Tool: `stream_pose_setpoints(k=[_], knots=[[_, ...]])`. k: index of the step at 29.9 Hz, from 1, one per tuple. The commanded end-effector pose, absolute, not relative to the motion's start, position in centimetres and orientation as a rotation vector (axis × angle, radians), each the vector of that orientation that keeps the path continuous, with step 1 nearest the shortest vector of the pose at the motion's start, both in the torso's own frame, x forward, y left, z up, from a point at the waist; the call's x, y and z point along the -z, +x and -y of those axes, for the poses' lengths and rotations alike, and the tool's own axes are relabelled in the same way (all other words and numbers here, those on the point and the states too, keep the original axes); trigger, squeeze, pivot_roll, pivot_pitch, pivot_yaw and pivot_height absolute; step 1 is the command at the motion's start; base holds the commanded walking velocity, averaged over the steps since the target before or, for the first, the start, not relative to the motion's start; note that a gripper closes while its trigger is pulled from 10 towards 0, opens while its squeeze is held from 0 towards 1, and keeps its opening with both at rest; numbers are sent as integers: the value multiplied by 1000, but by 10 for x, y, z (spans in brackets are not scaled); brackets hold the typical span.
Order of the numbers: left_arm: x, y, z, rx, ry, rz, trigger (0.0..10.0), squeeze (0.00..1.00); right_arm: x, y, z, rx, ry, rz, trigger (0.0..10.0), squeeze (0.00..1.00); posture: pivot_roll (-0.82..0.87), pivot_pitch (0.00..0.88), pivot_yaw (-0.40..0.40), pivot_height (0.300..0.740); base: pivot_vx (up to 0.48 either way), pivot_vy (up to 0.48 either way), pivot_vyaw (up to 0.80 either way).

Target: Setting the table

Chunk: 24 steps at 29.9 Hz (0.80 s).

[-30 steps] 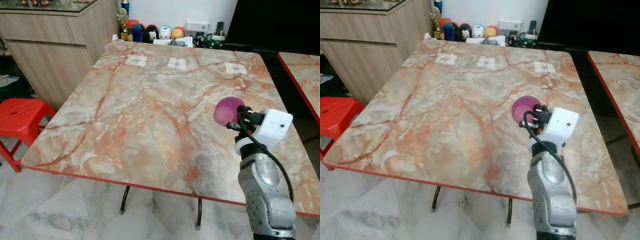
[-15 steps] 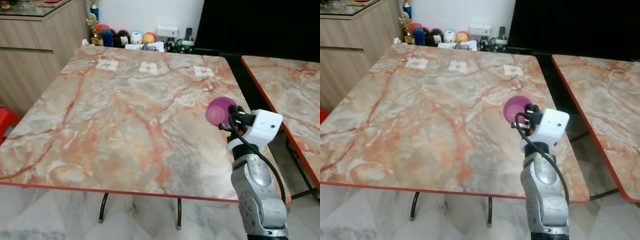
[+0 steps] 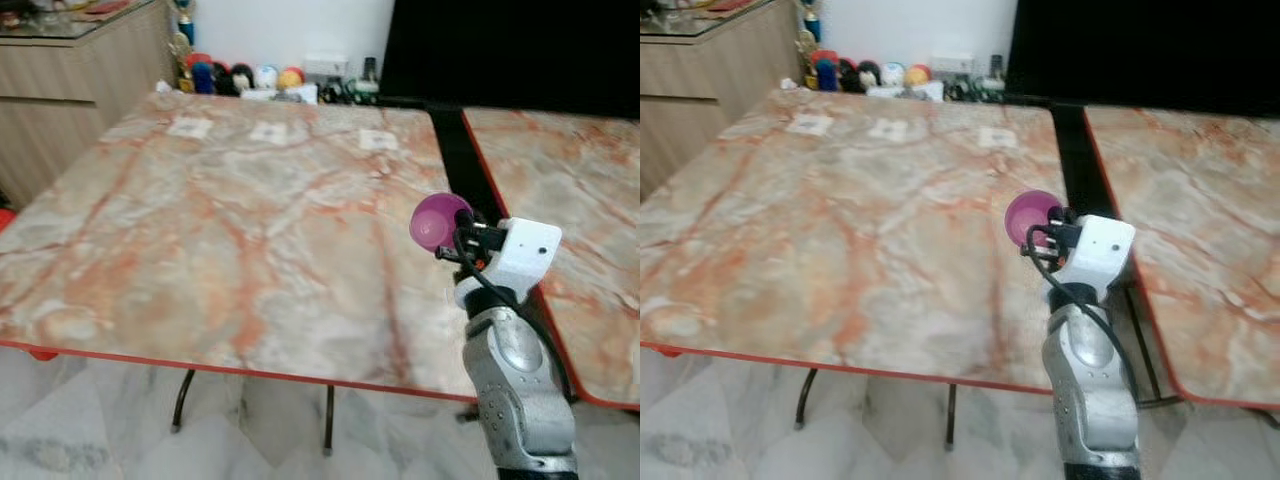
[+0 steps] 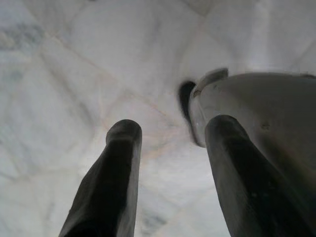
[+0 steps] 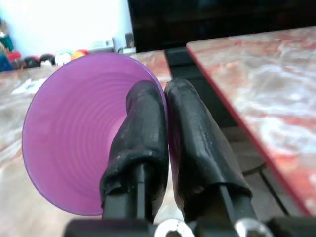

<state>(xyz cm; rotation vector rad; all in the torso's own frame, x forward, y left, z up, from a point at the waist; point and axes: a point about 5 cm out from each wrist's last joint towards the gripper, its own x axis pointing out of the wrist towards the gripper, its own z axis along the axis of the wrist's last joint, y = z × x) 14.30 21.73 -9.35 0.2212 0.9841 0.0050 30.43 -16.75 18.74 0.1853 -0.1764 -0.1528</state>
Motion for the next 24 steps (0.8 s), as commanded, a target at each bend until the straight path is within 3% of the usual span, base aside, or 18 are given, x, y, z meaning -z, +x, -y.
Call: stream_pose_setpoints(k=[1,24], knots=[[99,130,-213,21,212,-1031,10000,0,-194,306,157,123,216,203,10000,0,-30,139,-46,740,0,-394,0],[99,132,-213,29,216,-1024,10000,0,-196,307,160,134,214,211,10000,0,-39,121,-35,740,0,-394,0]])
